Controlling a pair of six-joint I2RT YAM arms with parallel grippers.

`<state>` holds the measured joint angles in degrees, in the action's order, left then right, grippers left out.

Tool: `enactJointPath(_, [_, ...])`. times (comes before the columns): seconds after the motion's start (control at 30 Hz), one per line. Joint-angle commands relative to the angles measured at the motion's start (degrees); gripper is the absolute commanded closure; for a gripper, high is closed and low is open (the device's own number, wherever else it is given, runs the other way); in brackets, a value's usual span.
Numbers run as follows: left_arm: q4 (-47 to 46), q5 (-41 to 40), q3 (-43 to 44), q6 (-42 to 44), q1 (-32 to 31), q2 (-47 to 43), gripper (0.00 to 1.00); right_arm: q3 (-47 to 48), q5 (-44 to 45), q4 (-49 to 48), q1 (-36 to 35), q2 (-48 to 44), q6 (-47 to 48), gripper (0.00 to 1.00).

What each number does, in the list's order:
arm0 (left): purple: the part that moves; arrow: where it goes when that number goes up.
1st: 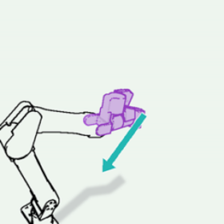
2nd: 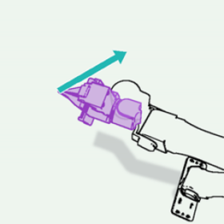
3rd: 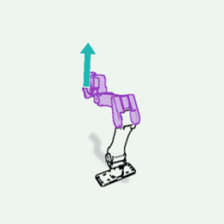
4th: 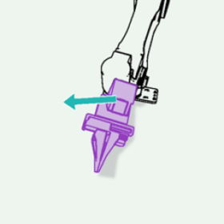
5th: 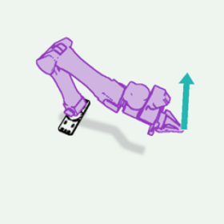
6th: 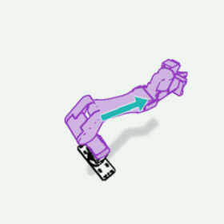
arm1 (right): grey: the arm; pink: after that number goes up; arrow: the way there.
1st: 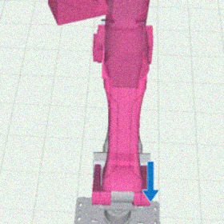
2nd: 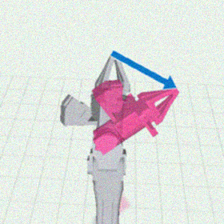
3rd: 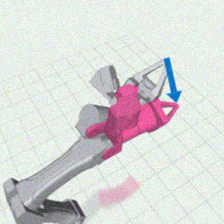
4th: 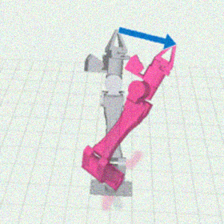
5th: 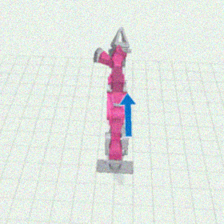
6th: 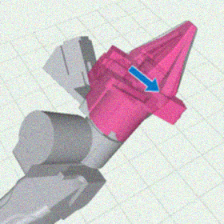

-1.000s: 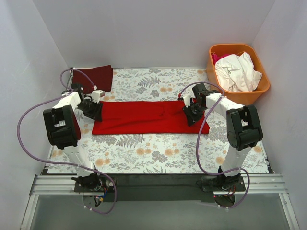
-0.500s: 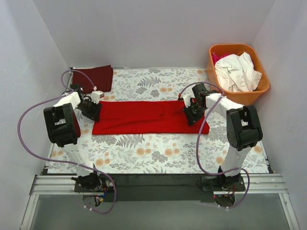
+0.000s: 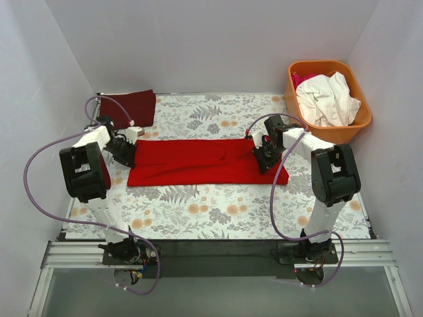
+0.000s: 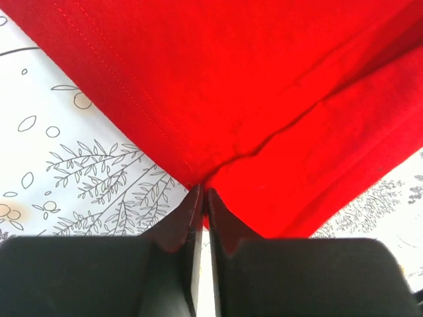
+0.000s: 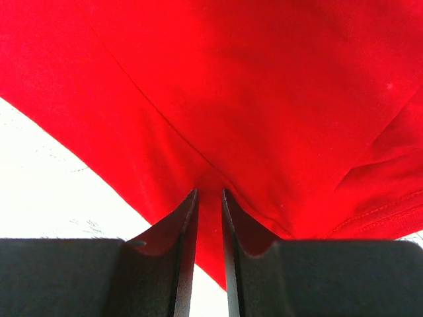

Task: Fold and stack the t-shirts
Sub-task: Fold the tshirt

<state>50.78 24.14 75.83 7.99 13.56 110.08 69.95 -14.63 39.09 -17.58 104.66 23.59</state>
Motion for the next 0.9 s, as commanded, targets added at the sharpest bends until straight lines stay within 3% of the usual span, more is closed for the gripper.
enactJointPath(0.0, [2.7,2.5,2.6,1.7,0.8,-2.8,0.96,2.4,0.1,0.6,0.2,0.3,0.4,0.74])
enactJointPath(0.03, [2.8,2.8,2.7,1.7,0.9,-3.1,1.00,2.4,0.2,0.6,0.3,0.3,0.4,0.74])
enactJointPath(0.57, [-4.8,6.4,0.4,1.7,2.0,-9.3,1.00,2.0,2.9,0.7,0.2,-0.2,1.2,0.75])
enactJointPath(0.8, [-8.0,4.1,-0.9,0.4,2.4,-5.7,1.00,2.5,3.6,0.7,0.2,0.0,1.6,0.75])
enactJointPath(0.87, [-7.9,2.1,-0.3,-0.8,2.3,-4.2,0.93,2.6,3.8,0.7,0.2,-0.1,1.6,0.75])
